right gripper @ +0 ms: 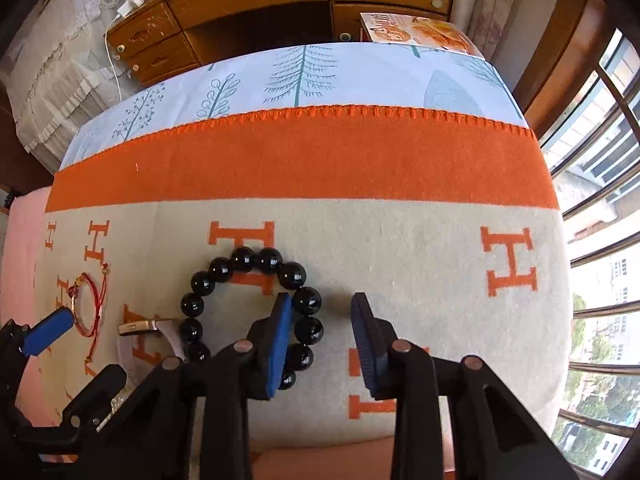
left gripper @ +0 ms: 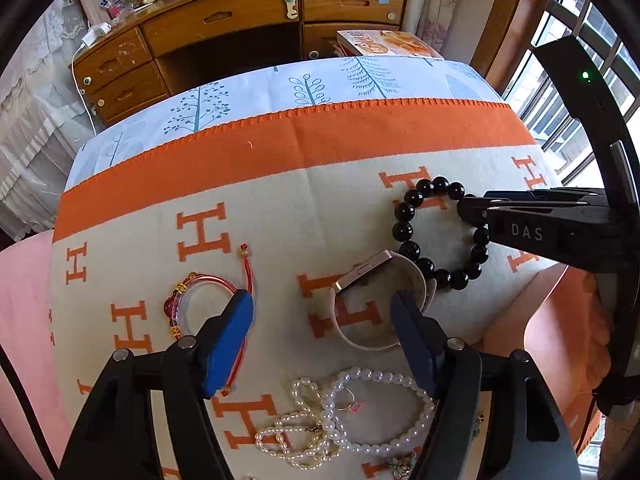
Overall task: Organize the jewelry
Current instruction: 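Grasp the pink-band smartwatch with the left tool while the right tool grasps the black bead bracelet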
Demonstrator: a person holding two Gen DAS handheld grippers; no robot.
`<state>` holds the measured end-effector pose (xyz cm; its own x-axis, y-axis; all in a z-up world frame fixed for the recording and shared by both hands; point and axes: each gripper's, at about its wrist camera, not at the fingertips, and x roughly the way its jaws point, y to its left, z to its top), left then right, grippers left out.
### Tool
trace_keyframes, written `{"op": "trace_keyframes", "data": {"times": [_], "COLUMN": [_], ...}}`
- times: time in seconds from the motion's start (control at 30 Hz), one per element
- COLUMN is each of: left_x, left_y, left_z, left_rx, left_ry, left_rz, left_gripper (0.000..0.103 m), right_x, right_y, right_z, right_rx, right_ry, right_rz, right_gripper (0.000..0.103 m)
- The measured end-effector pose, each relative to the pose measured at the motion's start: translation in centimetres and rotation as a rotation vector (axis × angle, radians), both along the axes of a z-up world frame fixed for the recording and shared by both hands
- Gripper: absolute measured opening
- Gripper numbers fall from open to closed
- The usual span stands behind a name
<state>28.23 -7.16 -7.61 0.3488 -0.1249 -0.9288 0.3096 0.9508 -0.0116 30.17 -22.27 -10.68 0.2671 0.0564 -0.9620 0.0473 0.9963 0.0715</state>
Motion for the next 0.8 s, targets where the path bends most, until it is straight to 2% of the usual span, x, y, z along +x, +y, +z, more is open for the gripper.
{"op": "trace_keyframes", "data": {"times": [0.03,0.07,0.13,0.27,0.37,0.43,0.47,0.57,0.63,0.8], "left_x": [0.2,0.4,0.8,1.1,1.1,1.0,0.9,0.3,-0.3,-2.4], "left_y": [-0.2,-0.3,-0.7,-1.3,-1.6,-1.5,-1.5,-1.4,-1.1,0.5], "left_z": [-0.2,-0.3,-0.8,-1.9,-3.0,-2.8,-2.8,-2.6,-2.2,1.1], "left_rx": [0.011,0.024,0.045,0.079,0.095,0.07,0.055,0.046,0.014,-0.077], "left_ry": [0.001,0.001,0.006,0.012,0.034,0.016,0.016,-0.01,-0.02,-0.087], "left_rz": [-0.004,-0.01,-0.027,-0.061,-0.071,-0.063,-0.057,-0.03,-0.012,0.033], "left_gripper": [0.069,0.067,0.065,0.056,0.039,0.024,0.01,0.007,0.006,0.006], "right_x": [-0.1,0.0,-0.3,-1.0,-1.5,-1.7,-1.9,-2.3,-2.7,-4.5], "right_y": [0.3,0.6,0.8,0.1,-0.5,-0.4,-0.4,-0.3,-0.3,0.2], "right_z": [0.2,0.3,0.6,0.7,0.8,0.8,0.8,1.4,2.1,5.7], "right_rx": [-0.018,-0.028,-0.039,0.006,0.047,0.056,0.055,0.059,0.079,0.136], "right_ry": [-0.01,-0.013,-0.023,-0.032,-0.037,-0.044,-0.049,-0.075,-0.1,-0.208], "right_rz": [0.01,0.022,0.033,0.031,0.023,0.018,0.016,-0.003,-0.019,-0.042], "right_gripper": [0.019,0.015,0.015,0.015,0.015,0.015,0.015,0.015,0.015,0.015]}}
